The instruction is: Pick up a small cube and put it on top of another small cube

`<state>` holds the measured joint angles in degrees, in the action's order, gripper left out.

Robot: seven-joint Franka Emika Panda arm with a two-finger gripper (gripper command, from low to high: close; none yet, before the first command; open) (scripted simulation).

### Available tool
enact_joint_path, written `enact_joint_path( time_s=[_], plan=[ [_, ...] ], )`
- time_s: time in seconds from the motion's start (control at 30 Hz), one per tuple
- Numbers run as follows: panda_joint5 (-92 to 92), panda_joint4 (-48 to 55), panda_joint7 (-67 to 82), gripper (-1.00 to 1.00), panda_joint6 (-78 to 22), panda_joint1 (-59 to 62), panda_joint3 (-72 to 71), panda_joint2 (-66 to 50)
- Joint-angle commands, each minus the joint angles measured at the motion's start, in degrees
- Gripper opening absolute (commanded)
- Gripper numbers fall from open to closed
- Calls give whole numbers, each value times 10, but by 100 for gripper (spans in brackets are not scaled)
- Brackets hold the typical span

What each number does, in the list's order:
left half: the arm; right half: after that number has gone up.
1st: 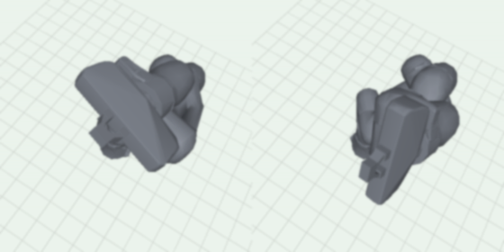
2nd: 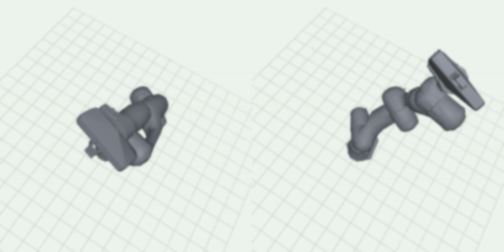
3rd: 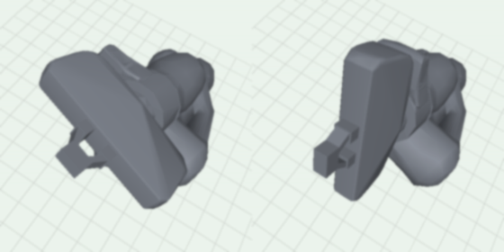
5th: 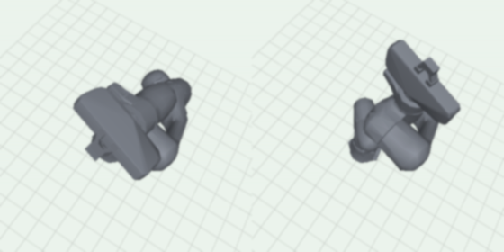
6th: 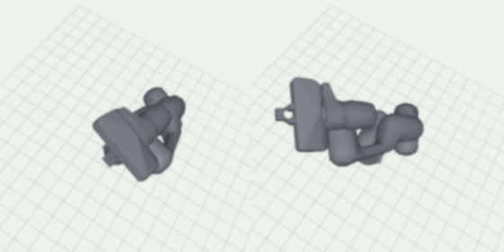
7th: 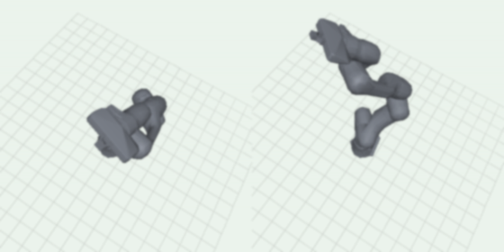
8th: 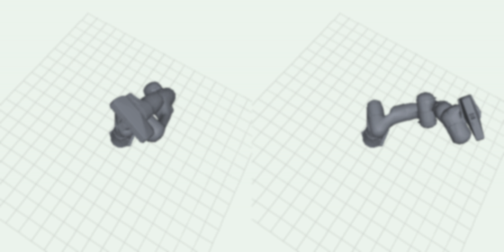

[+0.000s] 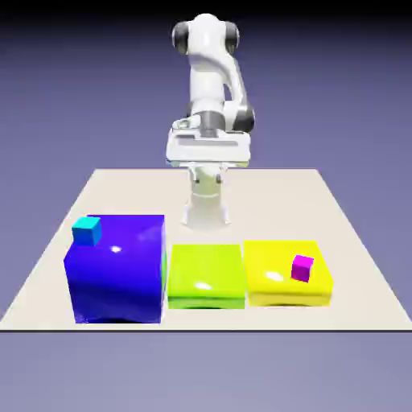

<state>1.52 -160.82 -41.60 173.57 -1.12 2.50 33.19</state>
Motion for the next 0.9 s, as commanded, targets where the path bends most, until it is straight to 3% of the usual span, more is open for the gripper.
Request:
enact_joint_path(
  time_s=[0.0,0.87],
  plan=[
    [13,1,7,0,-4,-4,21,4],
    [341,40,192,0,-99,-96,561,118]
  ],
)
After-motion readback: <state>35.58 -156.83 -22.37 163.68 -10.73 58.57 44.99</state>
